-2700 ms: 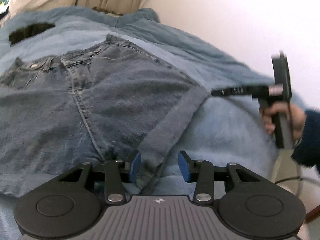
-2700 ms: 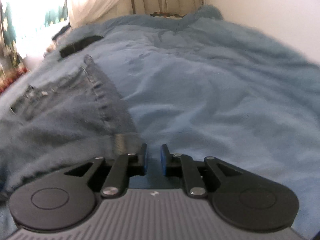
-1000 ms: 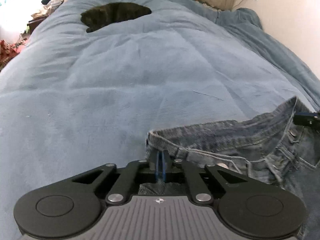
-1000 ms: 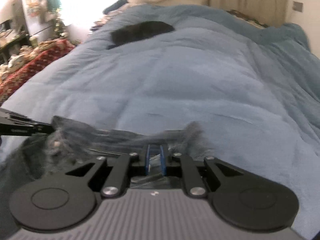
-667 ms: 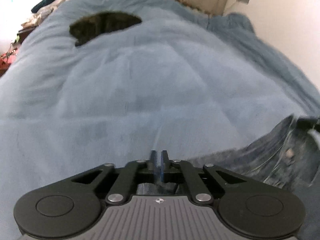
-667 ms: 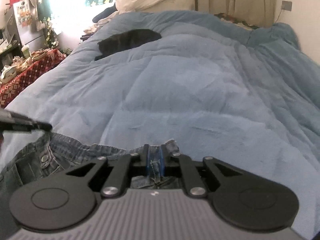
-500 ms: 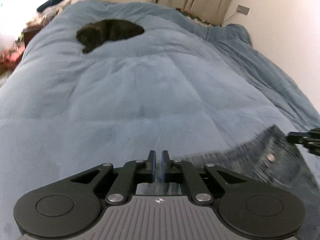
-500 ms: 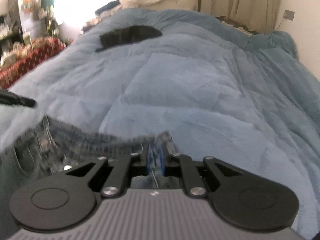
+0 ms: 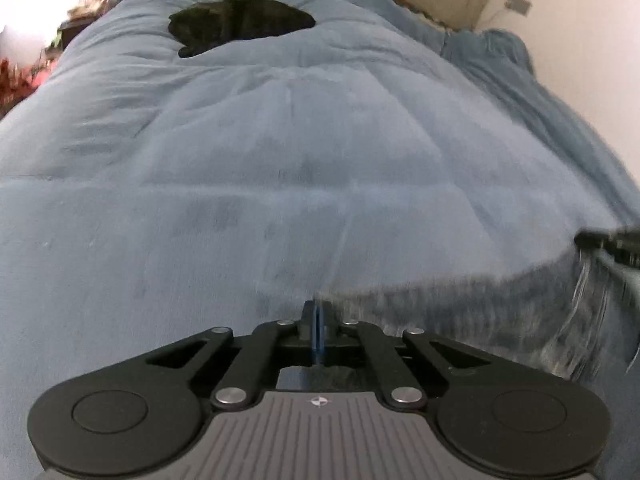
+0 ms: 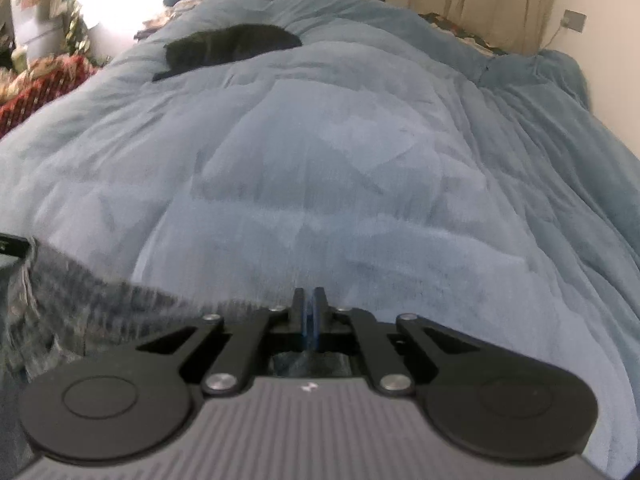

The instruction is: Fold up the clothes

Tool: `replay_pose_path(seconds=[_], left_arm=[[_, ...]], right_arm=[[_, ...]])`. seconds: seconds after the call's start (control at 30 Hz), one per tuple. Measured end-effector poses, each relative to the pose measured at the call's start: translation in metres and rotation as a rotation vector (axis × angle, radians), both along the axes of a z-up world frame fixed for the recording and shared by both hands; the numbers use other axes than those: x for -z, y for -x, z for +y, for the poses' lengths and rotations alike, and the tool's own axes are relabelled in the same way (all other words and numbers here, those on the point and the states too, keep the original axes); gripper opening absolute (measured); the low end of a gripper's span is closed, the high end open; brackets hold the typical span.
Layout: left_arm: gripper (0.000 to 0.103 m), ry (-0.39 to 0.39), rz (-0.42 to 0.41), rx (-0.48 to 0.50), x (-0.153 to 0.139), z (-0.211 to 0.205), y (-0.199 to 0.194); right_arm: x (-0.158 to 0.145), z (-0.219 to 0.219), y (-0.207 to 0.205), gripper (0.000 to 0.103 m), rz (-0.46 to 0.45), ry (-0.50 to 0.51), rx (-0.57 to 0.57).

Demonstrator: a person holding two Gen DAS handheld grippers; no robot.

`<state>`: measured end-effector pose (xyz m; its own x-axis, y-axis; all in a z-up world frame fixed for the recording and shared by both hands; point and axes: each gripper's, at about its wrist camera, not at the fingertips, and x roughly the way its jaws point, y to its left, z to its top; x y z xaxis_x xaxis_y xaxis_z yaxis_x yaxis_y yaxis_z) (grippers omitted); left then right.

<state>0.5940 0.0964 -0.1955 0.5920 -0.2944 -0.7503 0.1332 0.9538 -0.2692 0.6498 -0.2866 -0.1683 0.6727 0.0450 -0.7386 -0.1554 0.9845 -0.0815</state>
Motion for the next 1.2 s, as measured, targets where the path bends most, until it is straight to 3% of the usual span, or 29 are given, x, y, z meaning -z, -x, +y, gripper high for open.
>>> replay_pose_path(seconds=[0.13, 0.3, 0.5, 0.7, 0.83, 0.9, 1.03, 1.2], left_arm=[[0.001, 0.022, -0.049, -0.025, -0.029, 0.020, 0.008], [0.001, 0.035, -0.007, 0.017, -0.044, 0.035, 0.039], [0.001, -0.012, 0.101, 0.085, -0.019, 0.017, 0.075], [0.001, -0.007, 0.068, 0.018, 0.006, 0.012, 0.039], [0.001, -0.034, 0.038, -0.022, 0.000, 0.010, 0.016], [0.001, -0.012, 0.032, -0.031, -0.007, 0.014, 0.016], [0.004, -0.013, 0.011, -0.026, -0.027, 0.022, 0.037], [0.007, 0.024, 0.022, -0.026, -0.045, 0.044, 0.090]], right_arm=[[-0.025, -0.004, 0.021, 0.003, -0.028, -0.039, 0.006], [-0.039, -0.009, 0.068, 0.003, 0.005, -0.053, -0.003], [-0.027, -0.017, 0.113, 0.004, 0.080, -0.055, 0.064], [-0.004, -0.025, 0.078, 0.003, 0.063, -0.044, 0.065], [-0.014, -0.021, 0.059, 0.004, 0.021, -0.026, 0.059], [-0.025, -0.020, 0.064, 0.005, -0.003, -0.044, 0.062], [-0.045, -0.018, 0.090, 0.010, -0.016, -0.072, 0.055], [-0.061, -0.012, 0.137, 0.013, -0.003, -0.085, 0.045]])
